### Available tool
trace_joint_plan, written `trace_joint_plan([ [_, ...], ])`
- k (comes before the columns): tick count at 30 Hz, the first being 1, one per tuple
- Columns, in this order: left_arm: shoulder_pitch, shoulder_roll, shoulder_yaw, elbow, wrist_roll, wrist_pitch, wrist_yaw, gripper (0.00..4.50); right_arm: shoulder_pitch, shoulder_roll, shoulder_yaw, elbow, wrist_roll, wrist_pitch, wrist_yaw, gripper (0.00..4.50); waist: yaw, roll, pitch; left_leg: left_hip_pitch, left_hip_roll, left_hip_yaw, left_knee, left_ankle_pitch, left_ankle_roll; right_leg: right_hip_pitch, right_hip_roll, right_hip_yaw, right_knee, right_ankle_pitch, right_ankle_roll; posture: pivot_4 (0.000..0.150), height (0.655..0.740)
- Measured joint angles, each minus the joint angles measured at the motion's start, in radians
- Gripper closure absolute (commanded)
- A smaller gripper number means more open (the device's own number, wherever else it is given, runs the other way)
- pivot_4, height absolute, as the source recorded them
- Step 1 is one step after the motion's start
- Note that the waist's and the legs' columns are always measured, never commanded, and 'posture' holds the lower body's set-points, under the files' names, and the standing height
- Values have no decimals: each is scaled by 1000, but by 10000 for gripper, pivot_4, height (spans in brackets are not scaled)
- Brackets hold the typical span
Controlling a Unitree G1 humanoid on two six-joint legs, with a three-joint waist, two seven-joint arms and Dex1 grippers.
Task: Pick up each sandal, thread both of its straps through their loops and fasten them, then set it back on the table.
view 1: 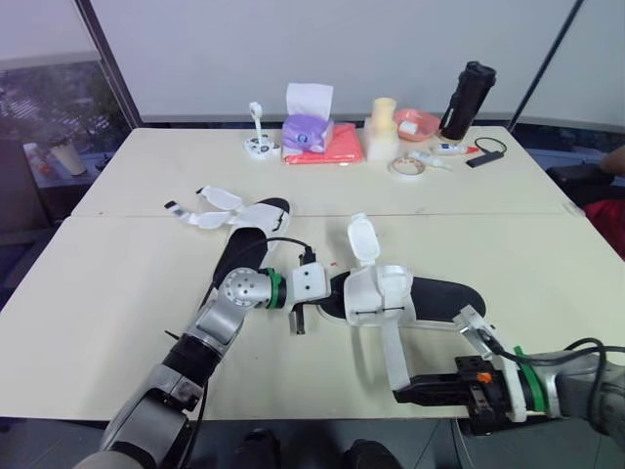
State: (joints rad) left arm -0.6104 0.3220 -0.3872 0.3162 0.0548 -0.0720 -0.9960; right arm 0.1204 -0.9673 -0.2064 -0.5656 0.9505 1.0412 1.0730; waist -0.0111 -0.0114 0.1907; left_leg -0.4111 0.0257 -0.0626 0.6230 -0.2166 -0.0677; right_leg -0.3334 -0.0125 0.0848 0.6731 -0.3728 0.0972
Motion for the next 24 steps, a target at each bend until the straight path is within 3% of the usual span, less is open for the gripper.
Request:
trace_joint_plan([
  [5, -4, -1, 1, 21, 0, -10, -3, 45000, -17, -27, -39, -26, 47, -5, 11, 44544, -1, -1, 0, 0, 0, 0, 0, 0, 0, 1, 0, -1, -2, 0, 0, 1500, 7400],
  [9, -16, -15, 0, 43, 1, -25, -4, 45000, -193, 57, -71, 30, 220, 23, -85, 44544, 2, -2, 0, 1, 0, -1, 1, 0, 0, 4, 0, -1, -4, 0, 1, 1500, 7400],
  [14, -23, -25, 0, 64, 2, -33, -4, 45000, -369, 242, -73, 239, 390, 42, -312, 44544, 3, -2, 0, 1, 0, -2, 1, 0, 0, 6, -2, -2, -7, 2, 3, 1500, 7400],
  [24, -9, -28, 0, 44, 3, -30, 16, 45000, -472, 472, -112, 527, 425, -20, -637, 44544, 0, 0, -1, 1, 0, -2, 1, 0, 0, 6, -3, -2, -6, 2, 3, 1500, 7400],
])
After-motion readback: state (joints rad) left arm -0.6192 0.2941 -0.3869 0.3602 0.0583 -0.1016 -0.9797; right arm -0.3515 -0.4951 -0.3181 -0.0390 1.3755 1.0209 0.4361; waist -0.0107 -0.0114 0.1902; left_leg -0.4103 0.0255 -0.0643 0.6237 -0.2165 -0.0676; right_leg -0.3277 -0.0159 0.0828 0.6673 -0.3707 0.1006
